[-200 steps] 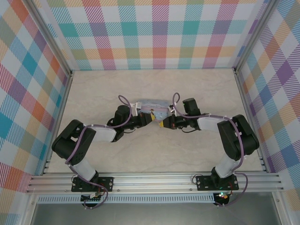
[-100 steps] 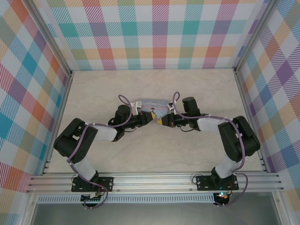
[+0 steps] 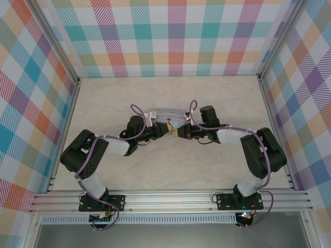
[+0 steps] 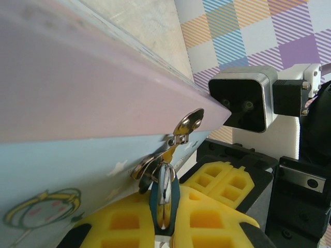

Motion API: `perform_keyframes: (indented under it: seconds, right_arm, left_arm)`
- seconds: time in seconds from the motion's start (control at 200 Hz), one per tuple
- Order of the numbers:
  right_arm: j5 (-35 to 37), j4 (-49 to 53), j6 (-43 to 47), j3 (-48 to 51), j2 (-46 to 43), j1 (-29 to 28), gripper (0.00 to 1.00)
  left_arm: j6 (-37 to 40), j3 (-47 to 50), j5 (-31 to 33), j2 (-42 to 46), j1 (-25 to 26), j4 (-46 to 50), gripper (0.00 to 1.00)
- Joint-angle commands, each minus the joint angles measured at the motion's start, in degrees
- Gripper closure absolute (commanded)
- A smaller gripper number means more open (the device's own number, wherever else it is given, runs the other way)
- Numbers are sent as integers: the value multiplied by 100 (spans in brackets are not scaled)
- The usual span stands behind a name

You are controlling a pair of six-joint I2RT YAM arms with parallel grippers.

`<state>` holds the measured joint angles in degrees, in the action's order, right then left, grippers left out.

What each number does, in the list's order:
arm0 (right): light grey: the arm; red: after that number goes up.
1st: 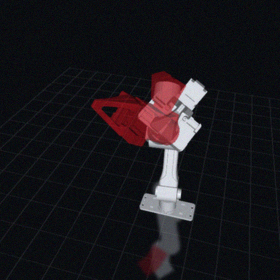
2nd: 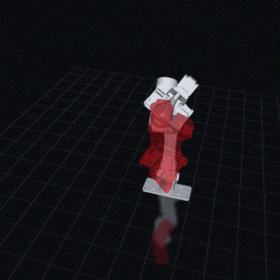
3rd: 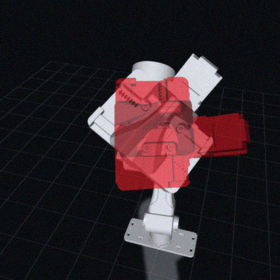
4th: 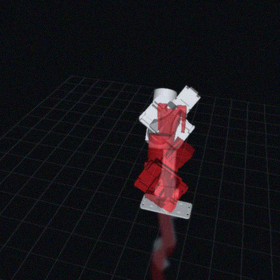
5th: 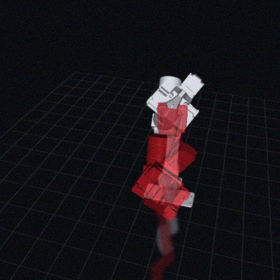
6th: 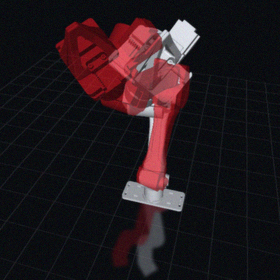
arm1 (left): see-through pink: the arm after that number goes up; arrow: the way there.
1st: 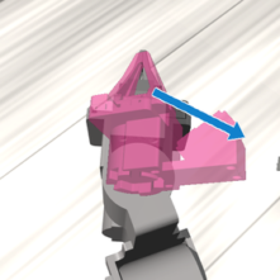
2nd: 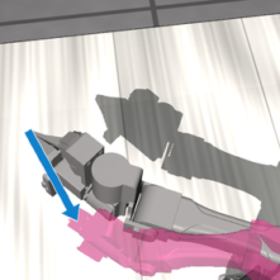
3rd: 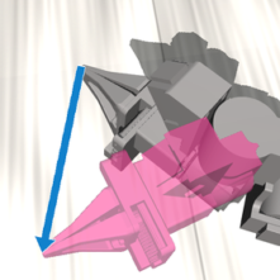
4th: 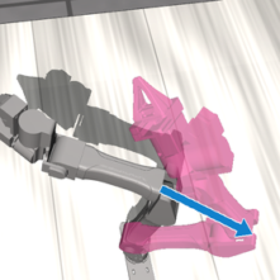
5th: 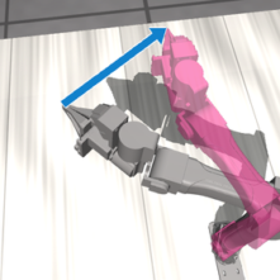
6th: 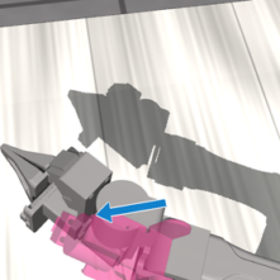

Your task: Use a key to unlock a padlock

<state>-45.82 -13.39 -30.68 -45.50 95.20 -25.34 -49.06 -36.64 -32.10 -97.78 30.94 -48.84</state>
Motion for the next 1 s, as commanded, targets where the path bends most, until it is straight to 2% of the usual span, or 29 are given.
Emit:
perform_keyframes:
  seconds: [0.0,0.48,0.67,0.995]
  right_arm:
    - [-60,-204,-20,-170,143,-41,98]
    - [-462,-1062,-289,66,-60,156,98]
    - [-631,-1036,-228,-1,-83,179,97]
    - [-431,-1132,-234,-75,204,179,98]
  left_arm:
    - [-16,-108,-126,-4,-9,-403,100]
    - [138,-74,-357,125,-18,-373,100]
    - [175,-89,-385,151,-26,-323,100]
    - [-495,-149,-558,92,-26,-1023,100]
